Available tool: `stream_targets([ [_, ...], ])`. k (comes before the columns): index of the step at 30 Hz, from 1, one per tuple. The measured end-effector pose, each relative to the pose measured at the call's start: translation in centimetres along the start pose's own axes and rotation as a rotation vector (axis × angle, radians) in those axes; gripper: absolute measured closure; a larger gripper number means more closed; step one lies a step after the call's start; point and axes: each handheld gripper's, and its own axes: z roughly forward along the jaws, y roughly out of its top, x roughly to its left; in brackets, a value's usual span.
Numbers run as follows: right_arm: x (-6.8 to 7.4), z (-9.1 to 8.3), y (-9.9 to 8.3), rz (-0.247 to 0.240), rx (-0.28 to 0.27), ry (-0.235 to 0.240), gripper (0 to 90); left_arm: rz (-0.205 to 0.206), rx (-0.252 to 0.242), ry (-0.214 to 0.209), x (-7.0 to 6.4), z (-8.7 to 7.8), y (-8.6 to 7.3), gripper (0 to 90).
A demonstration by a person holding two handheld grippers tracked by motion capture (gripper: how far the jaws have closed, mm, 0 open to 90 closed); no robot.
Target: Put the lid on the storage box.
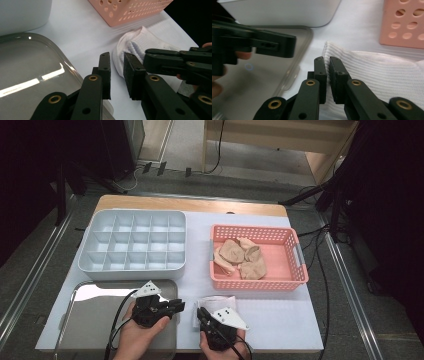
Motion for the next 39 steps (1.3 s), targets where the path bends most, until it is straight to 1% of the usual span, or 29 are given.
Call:
stream_targets([
  [2,0.2,-0.3,-0.1,-0.014,0.006,0.022,83.9,0.002,0.0,0.002,0.0,0.1,0.0,77.3],
  [3,0.4,-0.1,-0.3,-0.026,0.021,0.024,81.2,0.003,0.002,0.004,0.0,0.1,0.0,77.3],
  [4,0.4,0.1,-0.5,-0.035,0.04,0.027,76.1,0.002,0.002,0.004,-0.1,0.1,0.0,77.3],
  [5,0.5,0.4,-0.7,-0.045,0.041,0.022,69.3,0.002,0.003,0.004,-0.1,0.1,0.0,77.4],
  [6,0.6,0.6,-0.9,-0.051,0.048,-0.001,63.0,0.003,0.003,0.004,-0.1,0.1,0.0,77.4],
  [7,0.7,0.8,-1.1,-0.059,0.053,-0.022,58.8,0.004,0.004,0.007,0.0,0.0,0.0,77.4],
  [8,0.9,0.9,-1.3,-0.065,0.055,-0.026,54.2,0.003,0.001,0.003,0.0,0.0,0.0,77.4],
  [9,1.0,1.0,-1.4,-0.069,0.055,-0.031,51.6,0.001,-0.001,0.004,0.0,0.0,0.0,77.4],
  [10,1.3,1.2,-1.6,-0.088,0.057,-0.047,51.4,0.005,0.001,0.004,0.1,0.0,0.0,77.3],
  [11,1.6,1.3,-1.7,-0.118,0.06,-0.077,53.4,0.004,0.0,0.007,0.1,0.0,0.0,77.3],
  [12,1.7,1.4,-1.8,-0.136,0.061,-0.093,57.2,0.005,0.003,0.007,0.1,0.0,0.0,77.3],
  [13,1.8,1.4,-1.9,-0.15,0.061,-0.118,60.8,0.003,0.002,0.005,0.1,0.0,-0.1,77.4],
  [14,1.8,1.4,-1.9,-0.15,0.061,-0.12,63.6,0.001,0.001,0.003,0.1,0.0,-0.1,77.3],
  [16,1.4,1.2,-1.7,-0.111,0.057,-0.097,72.2,0.001,-0.004,0.006,0.1,-0.1,0.0,77.4],
  [18,0.9,0.8,-1.4,-0.074,0.048,-0.07,78.5,0.0,-0.003,0.002,0.1,-0.1,0.0,77.4],
  [19,0.8,0.7,-1.3,-0.066,0.045,-0.063,80.2,0.001,-0.003,0.004,0.1,-0.1,0.0,77.4],
  [23,0.4,0.2,-1.1,-0.045,0.032,-0.055,82.1,0.001,-0.003,0.004,0.1,0.0,0.0,77.4],
  [24,0.3,0.0,-1.0,-0.045,0.018,-0.053,82.3,0.001,-0.002,0.004,0.1,0.0,0.0,77.5],
  [26,0.1,-0.3,-0.7,-0.024,-0.01,-0.057,82.4,0.002,-0.004,0.005,0.1,-0.1,0.0,77.5],
  [29,-0.2,-0.5,-0.4,-0.004,-0.06,-0.081,82.3,0.002,-0.001,0.001,0.1,-0.1,0.0,77.5],
  [30,-0.3,-0.6,-0.3,0.011,-0.061,-0.088,82.2,0.002,-0.002,0.0,0.1,-0.1,0.0,77.5],
  [32,-0.6,-0.2,-0.2,0.024,-0.065,-0.087,82.1,0.0,-0.003,0.002,0.1,0.0,0.0,77.5],
  [34,-0.8,0.3,-0.1,0.019,-0.063,-0.067,81.8,0.003,0.001,0.002,0.0,0.1,-0.1,77.5],
  [35,-0.8,0.7,-0.2,0.027,-0.05,-0.06,81.2,0.003,0.005,0.003,0.0,0.1,-0.1,77.5],
  [37,-0.8,1.4,-0.2,0.021,-0.01,-0.028,74.7,0.004,0.009,0.001,0.0,0.3,-0.2,77.5],
  [38,-0.8,1.6,-0.2,0.018,0.003,-0.011,68.7,0.001,0.006,-0.002,0.0,0.3,-0.3,77.4],
  [39,-0.8,1.5,-0.3,0.016,-0.003,-0.009,62.9,0.003,0.007,-0.003,0.0,0.4,-0.3,77.4],
])
